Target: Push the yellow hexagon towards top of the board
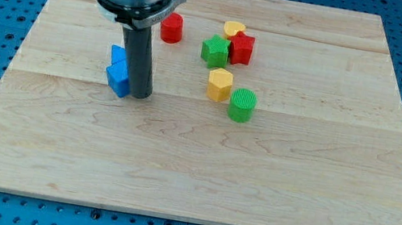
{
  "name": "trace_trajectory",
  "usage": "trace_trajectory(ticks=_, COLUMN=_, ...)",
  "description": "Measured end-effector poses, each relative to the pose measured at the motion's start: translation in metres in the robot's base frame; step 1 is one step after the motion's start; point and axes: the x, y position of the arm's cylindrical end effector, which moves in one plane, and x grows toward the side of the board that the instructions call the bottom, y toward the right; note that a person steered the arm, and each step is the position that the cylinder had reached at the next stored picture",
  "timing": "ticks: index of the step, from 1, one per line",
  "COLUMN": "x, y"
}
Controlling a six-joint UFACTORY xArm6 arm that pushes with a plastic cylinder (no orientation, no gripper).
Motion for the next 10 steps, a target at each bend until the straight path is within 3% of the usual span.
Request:
trace_trajectory(ticks=2, x=-0.021, y=0.184)
trace_trajectory(ticks=3, x=-0.044, y=0.211)
trace_trajectory(ticks=4, x=-0.063, y=0.198)
trace_trajectory(ticks=5, x=-0.029, y=0.2)
trace_trajectory(ticks=6, x=-0.02, y=0.155)
trace_trajectory(ticks=7, x=-0.056, y=0.14)
trace_trajectory(ticks=8, x=-0.129, y=0.205)
trace_trajectory(ticks=10, x=-0.064, y=0.24)
